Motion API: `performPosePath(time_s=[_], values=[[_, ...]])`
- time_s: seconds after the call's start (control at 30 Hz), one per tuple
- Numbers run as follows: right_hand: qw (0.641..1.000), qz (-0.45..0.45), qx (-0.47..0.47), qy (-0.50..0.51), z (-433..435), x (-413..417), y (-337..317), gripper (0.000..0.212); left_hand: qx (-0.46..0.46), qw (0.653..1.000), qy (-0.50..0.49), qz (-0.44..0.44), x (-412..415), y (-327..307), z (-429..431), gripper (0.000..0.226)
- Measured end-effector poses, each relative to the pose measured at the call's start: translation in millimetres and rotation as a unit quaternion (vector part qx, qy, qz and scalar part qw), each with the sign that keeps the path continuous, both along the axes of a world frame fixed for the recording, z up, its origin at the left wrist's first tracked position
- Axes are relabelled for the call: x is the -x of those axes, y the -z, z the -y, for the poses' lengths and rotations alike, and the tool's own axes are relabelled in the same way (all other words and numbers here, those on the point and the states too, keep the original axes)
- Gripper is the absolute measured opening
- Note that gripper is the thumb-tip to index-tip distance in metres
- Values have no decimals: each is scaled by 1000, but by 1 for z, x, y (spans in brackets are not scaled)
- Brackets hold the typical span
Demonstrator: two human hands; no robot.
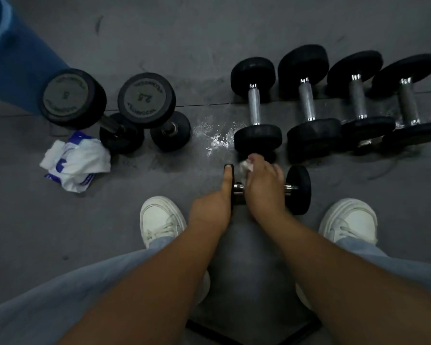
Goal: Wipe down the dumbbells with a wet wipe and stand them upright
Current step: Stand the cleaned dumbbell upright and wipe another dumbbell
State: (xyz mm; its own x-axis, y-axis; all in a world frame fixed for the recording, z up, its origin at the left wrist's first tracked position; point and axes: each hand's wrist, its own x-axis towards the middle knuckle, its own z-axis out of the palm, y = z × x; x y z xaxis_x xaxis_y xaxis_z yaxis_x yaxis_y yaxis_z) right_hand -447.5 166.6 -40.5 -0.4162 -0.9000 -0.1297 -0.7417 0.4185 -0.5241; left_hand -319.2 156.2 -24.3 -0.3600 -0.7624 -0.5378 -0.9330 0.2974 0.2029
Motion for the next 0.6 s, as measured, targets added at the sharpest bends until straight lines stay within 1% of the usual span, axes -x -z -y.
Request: performPosePath(time_s=[0.07, 0.13, 0.2, 0.23, 0.3, 0.37, 0.4, 0.47, 0.53, 0.6], values=[[999, 3, -16, -34, -2, -8, 5, 29, -4, 1000, 1, 1, 1, -2, 1, 100], [996, -6, -35, -88, -30, -17, 8, 34, -11, 1000, 4, 1, 2, -3, 4, 98], [993, -10, -18, -120, -58, -17, 5, 33, -8, 1000, 6, 2, 2, -3, 5, 98], [993, -13, 0, -116, -64, -13, 4, 29, -10, 1000, 7, 2, 2, -4, 4, 98], [998, -16, 25, -61, -49, -1, 4, 26, -11, 1000, 9, 3, 2, -3, 4, 101], [1000, 13, 15, -10, -19, 4, 4, 24, -5, 1000, 12, 8, 1, -2, 4, 101], [1000, 16, -7, -16, -11, 0, 4, 24, -8, 1000, 13, 8, 1, -2, 4, 100], [997, -14, -53, -58, -20, -16, 8, 26, -12, 1000, 6, -5, 2, -2, 3, 99], [996, -23, -38, -81, -44, -25, 6, 27, -15, 1000, 2, -9, 2, -3, 4, 97], [997, -21, -2, -74, -55, -14, 3, 23, -15, 1000, 7, -3, 2, -3, 6, 98]])
